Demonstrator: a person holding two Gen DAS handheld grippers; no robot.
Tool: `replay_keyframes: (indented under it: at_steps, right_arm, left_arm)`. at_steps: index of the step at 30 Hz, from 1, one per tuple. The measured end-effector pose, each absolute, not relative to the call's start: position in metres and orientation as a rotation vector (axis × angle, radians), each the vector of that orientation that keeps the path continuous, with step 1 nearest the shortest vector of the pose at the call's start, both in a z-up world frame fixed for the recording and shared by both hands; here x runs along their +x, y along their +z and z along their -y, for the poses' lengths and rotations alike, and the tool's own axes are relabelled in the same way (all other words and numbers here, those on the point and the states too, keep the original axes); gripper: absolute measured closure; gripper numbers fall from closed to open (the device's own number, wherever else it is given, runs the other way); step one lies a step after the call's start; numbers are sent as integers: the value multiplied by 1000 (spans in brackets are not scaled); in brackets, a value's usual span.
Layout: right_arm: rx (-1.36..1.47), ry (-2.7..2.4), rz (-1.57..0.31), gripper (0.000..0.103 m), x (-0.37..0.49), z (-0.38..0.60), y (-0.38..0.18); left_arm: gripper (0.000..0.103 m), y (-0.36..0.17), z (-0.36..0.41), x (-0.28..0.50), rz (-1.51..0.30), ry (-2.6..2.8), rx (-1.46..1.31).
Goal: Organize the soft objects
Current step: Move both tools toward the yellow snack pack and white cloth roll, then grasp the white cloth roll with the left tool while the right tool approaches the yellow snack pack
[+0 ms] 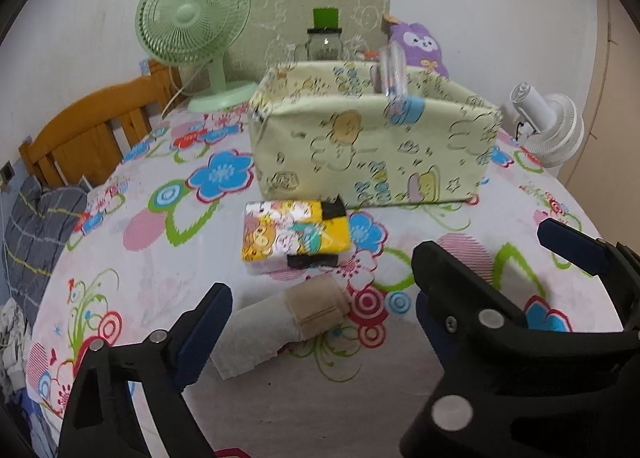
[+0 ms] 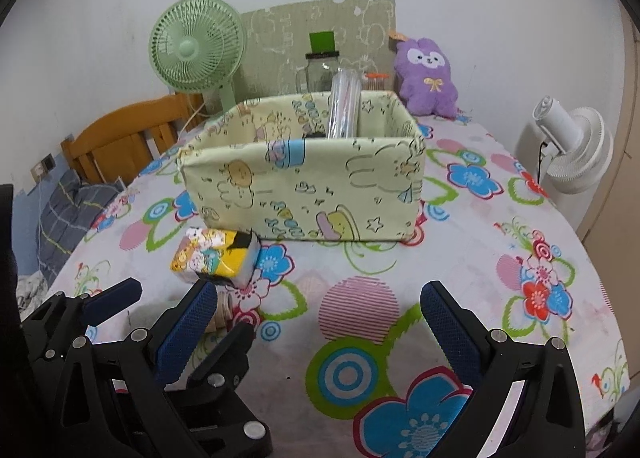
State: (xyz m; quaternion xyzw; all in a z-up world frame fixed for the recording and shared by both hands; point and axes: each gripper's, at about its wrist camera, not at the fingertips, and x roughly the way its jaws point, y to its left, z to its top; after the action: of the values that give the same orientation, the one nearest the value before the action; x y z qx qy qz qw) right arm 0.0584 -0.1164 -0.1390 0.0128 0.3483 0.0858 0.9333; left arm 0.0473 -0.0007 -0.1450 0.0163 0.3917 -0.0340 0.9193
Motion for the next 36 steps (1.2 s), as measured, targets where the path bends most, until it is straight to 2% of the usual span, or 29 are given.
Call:
replay_keyframes:
  at_steps: [5, 10, 15, 17, 19, 21, 23, 29, 36]
  right_arm:
    - [9, 181, -735, 0, 63, 109, -146]
    - [-1, 191, -754, 0, 66, 103, -153]
    - [-7, 190, -769, 0, 70, 99, -156]
    - [-16, 187, -772, 0, 70, 97, -157]
    - [-20, 187, -776, 0, 71, 96, -159]
    - [-12, 195, -777, 0, 72, 95, -159]
    - [-9, 198, -775, 0, 73, 94, -158]
    - [-32, 208, -775, 0, 73, 87, -158]
    - [-47, 220, -765, 0, 70, 82, -157]
  left_arm:
    - [16, -155, -7, 51, -838, -75, 10]
    - [17, -159, -12, 54, -840, -62, 14]
    - [27, -163, -18, 58, -844, -31, 16]
    - [35, -166, -21, 61, -848, -12, 19]
    - [38, -167, -25, 63, -849, -5, 12]
    - [45, -167, -28, 64, -852, -17, -7]
    - [58, -166, -28, 63, -849, -23, -18]
    - [78, -166, -28, 57, -841, -41, -14]
    - [88, -163, -30, 52, -842, -28, -12]
